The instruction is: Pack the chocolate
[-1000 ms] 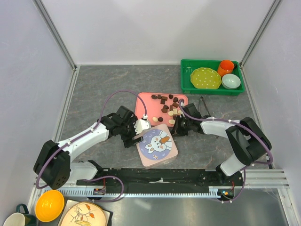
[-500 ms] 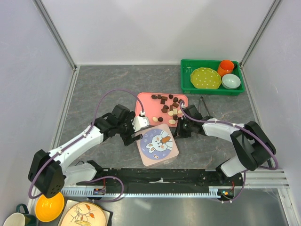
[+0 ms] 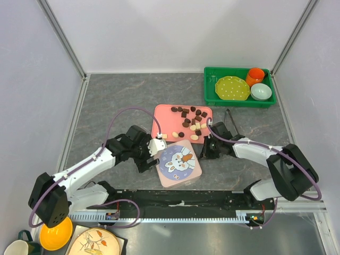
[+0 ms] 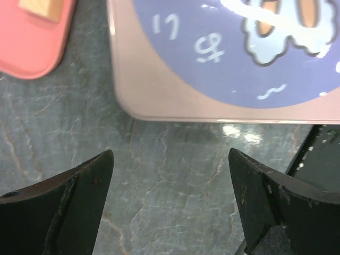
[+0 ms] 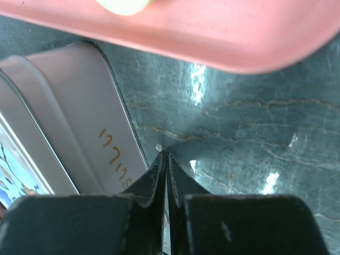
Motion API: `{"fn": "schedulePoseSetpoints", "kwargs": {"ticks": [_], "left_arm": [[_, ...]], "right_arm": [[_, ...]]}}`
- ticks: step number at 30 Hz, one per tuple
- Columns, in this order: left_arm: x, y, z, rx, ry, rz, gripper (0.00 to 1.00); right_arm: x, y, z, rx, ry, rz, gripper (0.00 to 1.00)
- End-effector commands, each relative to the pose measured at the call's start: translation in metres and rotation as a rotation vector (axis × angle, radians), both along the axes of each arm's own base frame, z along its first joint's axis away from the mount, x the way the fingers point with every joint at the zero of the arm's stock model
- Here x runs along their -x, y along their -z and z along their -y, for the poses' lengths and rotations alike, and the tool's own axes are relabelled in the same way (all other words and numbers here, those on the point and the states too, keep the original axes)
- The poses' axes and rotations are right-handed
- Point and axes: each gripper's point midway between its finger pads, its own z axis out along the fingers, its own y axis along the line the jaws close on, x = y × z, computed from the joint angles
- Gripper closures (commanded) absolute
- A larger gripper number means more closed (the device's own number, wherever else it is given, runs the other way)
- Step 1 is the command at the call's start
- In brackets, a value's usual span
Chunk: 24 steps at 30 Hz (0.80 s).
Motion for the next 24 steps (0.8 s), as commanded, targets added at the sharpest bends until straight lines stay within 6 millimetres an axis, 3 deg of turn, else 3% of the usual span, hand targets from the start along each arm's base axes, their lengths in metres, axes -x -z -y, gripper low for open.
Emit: {"fn": "schedulePoseSetpoints", "kwargs": {"ticks": [1,5,13,18,24], "left_arm": [[0.020,0.002,0.024,0.046,0.055,-0.087,0.05],[0.022,0.005,0.036,0.031,0.089,-0.101,0.06],[0.003,-0.005,0.046,0.034,0.080,-0.039,0.06],[-0.003,-0.007,0.047,0.033,0.073,-0.019,0.06],[-0.013,-0.010,0.043,0.014,0.058,0.036,0.06]], "right_arm": [[0.011,0.001,0.002,-0.022,0.013,-0.011,0.93],[0.016,-0.003,-0.005,-0.062,0.018,-0.018,0.94],[0.036,-0.003,-0.031,-0.094,-0.024,-0.024,0.95],[0.036,-0.004,-0.024,-0.057,-0.026,-0.004,0.95],[0.026,-0.010,0.004,0.042,0.005,0.037,0.95]]}}
